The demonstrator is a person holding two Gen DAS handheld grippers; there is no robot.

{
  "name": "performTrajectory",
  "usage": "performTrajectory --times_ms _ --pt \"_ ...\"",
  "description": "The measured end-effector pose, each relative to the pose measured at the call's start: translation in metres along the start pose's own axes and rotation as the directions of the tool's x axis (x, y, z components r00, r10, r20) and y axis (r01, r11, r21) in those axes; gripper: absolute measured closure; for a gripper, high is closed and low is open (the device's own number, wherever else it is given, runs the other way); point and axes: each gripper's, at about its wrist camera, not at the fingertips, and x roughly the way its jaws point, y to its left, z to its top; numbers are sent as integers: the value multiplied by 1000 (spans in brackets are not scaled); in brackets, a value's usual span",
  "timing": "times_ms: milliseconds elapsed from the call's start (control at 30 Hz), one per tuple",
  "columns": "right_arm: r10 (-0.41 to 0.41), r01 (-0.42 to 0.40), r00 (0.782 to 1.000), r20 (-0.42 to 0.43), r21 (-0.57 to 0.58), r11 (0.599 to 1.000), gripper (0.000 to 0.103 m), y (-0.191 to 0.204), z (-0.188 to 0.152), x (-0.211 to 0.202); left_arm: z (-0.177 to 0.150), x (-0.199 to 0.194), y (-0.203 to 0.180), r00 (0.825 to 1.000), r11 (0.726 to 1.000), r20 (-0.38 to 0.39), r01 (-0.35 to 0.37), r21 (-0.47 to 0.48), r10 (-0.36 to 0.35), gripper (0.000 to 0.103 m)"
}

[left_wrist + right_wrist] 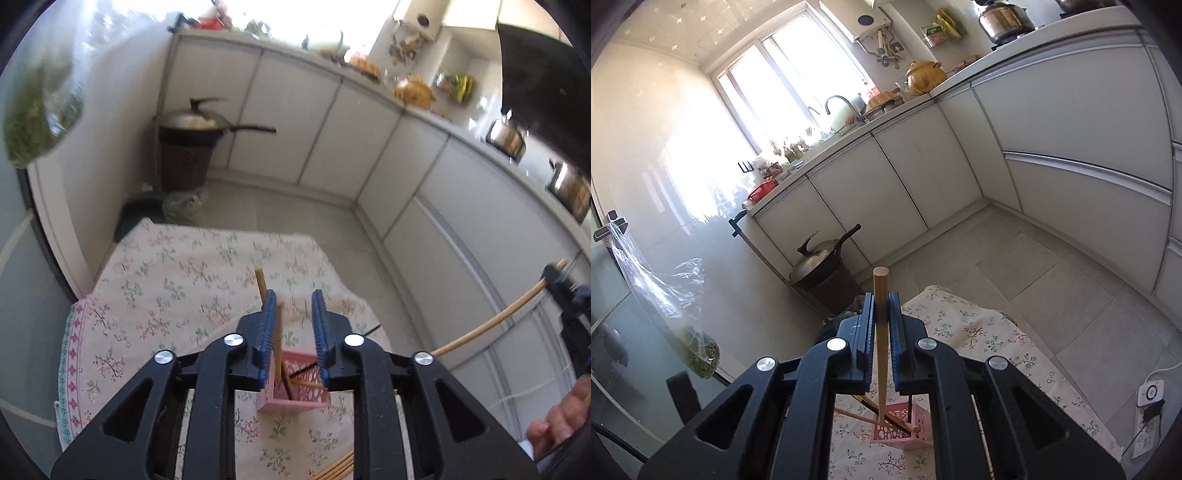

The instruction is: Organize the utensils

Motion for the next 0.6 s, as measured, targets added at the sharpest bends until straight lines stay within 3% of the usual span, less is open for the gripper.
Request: performTrajectory --times_ms 33,200,467,600 --pt "-5 5 1000 -6 3 1000 95 0 0 3 2 -8 1 1000 1000 28 -7 -6 7 70" --pt "-33 34 998 -46 10 999 95 0 2 23 14 -38 8 994 999 110 -12 -50 17 65" --pt "-74 77 994 -85 34 996 95 -3 -6 60 19 -34 22 997 996 80 -1 -94 9 64" --pt "-37 54 981 -191 87 995 91 -10 -24 97 13 -22 17 999 997 41 5 -76 -2 64"
